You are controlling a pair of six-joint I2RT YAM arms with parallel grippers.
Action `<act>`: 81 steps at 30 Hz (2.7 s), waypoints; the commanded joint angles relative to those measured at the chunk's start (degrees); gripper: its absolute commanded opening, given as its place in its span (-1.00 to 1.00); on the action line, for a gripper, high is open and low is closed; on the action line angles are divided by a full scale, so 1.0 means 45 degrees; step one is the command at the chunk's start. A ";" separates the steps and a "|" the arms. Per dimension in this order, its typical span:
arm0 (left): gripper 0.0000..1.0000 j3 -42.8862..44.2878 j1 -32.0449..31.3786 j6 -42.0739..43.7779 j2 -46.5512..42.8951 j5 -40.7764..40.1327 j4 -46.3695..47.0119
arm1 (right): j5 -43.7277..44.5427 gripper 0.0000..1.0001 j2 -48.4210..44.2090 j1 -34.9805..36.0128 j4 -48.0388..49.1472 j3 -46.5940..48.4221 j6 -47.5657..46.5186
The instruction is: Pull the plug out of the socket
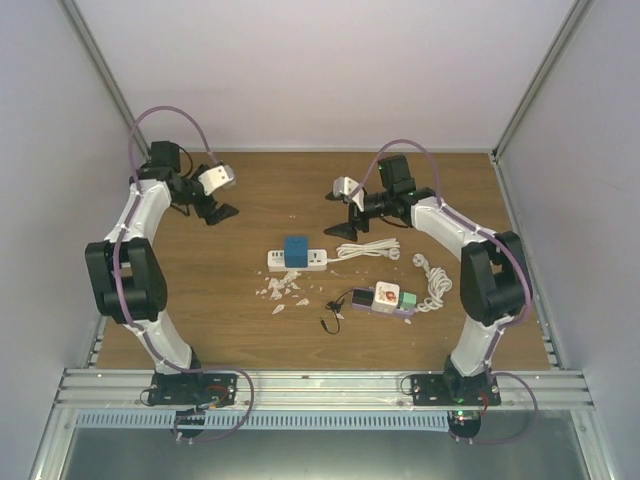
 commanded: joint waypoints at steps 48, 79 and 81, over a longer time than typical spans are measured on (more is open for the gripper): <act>0.92 -0.3509 -0.4441 0.0145 0.1155 0.3706 0.2036 | 0.2142 0.50 0.4301 0.1588 -0.0027 -0.0430 -0.2553; 0.07 -0.3482 -0.5069 -0.0262 0.0901 0.4480 0.2481 | 0.1941 -0.34 0.4491 0.1663 -0.0564 -0.0502 -0.2939; 0.01 -0.3286 -0.4871 -0.0503 0.0956 0.4948 0.2417 | 0.1941 -0.41 0.4549 0.1663 -0.0610 -0.0441 -0.2898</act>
